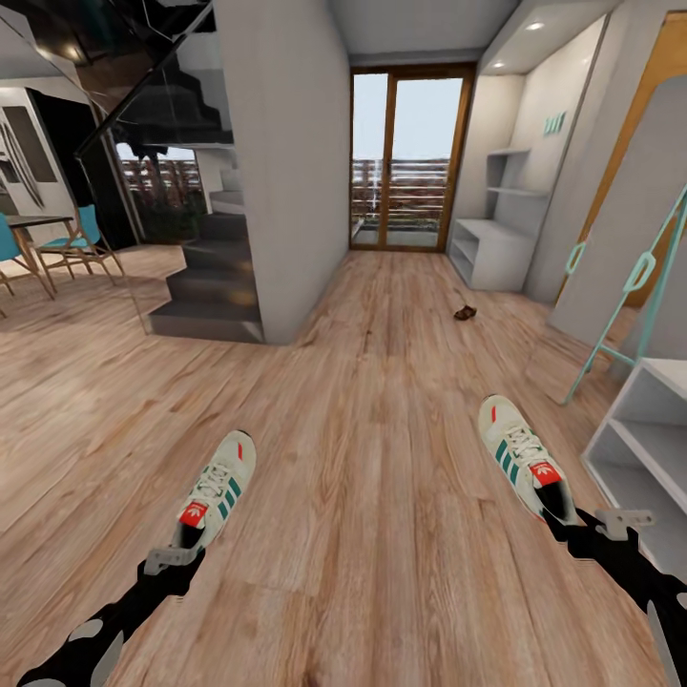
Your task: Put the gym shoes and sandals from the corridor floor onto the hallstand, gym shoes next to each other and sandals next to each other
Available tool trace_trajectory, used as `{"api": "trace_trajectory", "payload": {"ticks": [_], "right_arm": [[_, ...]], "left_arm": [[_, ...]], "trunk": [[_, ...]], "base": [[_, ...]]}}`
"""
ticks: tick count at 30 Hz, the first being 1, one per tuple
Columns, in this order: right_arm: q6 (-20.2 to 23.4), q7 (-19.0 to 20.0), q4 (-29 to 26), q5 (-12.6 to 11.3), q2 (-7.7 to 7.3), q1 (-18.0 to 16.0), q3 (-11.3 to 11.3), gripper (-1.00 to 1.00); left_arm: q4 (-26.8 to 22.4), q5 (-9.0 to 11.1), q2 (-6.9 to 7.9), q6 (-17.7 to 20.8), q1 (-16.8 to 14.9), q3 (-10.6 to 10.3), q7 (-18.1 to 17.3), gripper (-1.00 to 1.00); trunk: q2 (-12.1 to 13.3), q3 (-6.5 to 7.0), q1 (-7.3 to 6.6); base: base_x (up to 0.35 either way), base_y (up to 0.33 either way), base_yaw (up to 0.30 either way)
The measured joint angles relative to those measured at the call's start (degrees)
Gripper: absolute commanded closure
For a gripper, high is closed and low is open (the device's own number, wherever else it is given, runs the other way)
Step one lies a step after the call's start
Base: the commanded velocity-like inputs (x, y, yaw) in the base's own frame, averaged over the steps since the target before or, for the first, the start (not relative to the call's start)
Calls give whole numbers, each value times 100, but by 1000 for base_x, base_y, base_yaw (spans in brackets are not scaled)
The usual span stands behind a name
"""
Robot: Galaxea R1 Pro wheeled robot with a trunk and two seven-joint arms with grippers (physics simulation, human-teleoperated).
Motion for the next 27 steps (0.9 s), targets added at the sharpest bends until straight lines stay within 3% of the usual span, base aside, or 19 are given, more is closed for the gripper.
{"api": "trace_trajectory", "payload": {"ticks": [12,27], "right_arm": [[0,0,-8,-9,0,0,0,100],[-2,-2,92,8,5,2,0,100]], "left_arm": [[0,-3,0,0,0,-1,0,100],[4,1,-1,0,-1,0,5,100]], "trunk": [[0,0,0],[0,0,0]], "base": [[341,0,-8],[341,0,-235]]}}
